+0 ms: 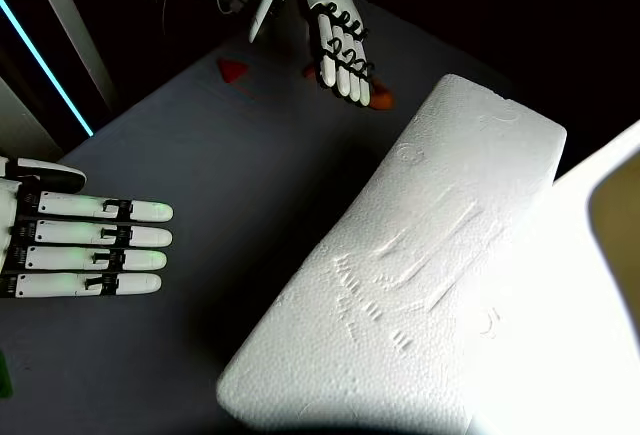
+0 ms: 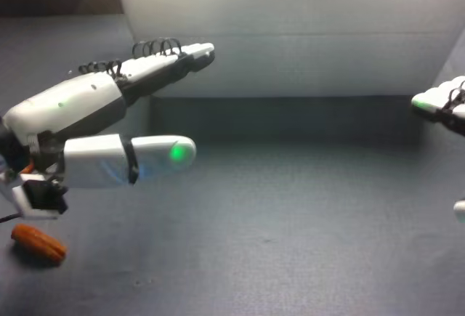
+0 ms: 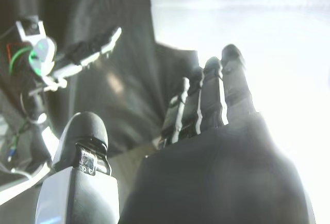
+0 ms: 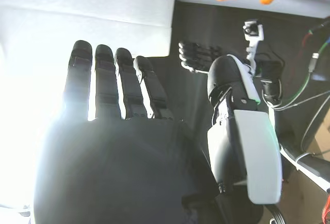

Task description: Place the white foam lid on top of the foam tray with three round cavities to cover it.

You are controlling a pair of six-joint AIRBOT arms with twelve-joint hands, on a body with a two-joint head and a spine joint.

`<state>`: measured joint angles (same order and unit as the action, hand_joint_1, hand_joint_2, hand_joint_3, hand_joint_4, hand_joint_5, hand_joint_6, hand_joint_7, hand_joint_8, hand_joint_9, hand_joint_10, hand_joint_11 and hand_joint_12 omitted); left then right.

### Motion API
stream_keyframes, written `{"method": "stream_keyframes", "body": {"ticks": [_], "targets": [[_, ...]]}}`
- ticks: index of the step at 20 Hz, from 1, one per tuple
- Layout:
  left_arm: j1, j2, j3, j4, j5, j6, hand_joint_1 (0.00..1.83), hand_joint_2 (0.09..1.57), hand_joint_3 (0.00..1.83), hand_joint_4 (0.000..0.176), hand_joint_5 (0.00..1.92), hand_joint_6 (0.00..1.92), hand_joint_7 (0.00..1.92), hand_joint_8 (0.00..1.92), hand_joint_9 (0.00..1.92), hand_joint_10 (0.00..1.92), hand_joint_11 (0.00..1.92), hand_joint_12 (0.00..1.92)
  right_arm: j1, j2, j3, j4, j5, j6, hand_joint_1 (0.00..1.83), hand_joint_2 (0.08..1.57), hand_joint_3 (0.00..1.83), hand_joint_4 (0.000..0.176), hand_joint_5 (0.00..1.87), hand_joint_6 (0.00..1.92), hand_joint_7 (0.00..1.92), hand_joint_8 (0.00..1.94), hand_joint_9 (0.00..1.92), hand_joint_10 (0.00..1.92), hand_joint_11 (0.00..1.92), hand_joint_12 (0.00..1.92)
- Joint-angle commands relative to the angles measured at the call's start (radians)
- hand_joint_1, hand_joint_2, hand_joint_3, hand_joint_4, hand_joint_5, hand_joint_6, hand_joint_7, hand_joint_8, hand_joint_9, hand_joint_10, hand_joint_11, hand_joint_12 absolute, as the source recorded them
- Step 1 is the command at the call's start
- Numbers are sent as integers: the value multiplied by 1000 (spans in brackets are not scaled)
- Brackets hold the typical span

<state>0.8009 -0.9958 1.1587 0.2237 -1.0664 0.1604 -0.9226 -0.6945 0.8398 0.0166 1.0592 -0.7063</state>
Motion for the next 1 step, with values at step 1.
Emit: {"method": "stream_keyframes", "body": {"ticks": [1], "targets": [[-13,-7,-3,-1,-114,-10,209,1267,6,7,0,0,0,0,0,0,0,0,14,6,4,15,113,10,375,1257,0,0,0,0,0,0,0,0,0,0]]}}
